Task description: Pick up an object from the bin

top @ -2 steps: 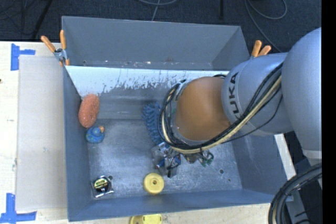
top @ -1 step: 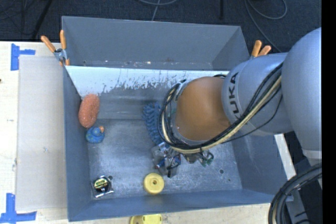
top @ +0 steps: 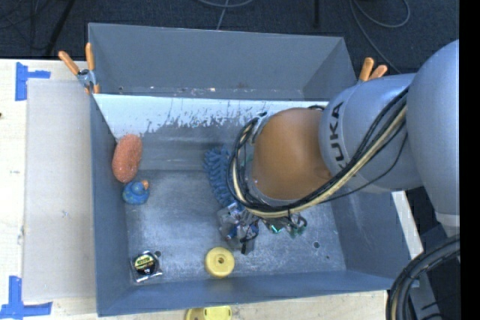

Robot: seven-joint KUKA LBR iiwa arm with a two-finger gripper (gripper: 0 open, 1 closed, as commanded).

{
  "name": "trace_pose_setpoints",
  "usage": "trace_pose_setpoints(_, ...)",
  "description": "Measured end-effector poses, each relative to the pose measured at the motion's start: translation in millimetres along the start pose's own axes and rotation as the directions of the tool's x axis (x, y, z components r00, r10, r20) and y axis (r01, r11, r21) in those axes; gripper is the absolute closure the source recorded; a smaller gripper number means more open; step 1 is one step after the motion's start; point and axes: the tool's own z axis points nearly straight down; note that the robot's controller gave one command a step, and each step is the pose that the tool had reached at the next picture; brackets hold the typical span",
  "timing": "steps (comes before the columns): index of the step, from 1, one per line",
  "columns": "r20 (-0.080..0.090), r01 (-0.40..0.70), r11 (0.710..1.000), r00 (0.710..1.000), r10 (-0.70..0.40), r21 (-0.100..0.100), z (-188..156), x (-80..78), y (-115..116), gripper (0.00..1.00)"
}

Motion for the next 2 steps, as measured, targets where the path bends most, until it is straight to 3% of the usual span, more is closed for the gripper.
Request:
trace_pose_setpoints(1, 0.003, -0.002, 1.000, 1.000, 0.002, 0.001, -63.1, -2.5, -11.5, 0.00)
trace_pose_setpoints(2, 0.018, 0.052, 0.999, 0.998, -0.052, 0.009, -78.9, 14.7, -13.0, 0.00)
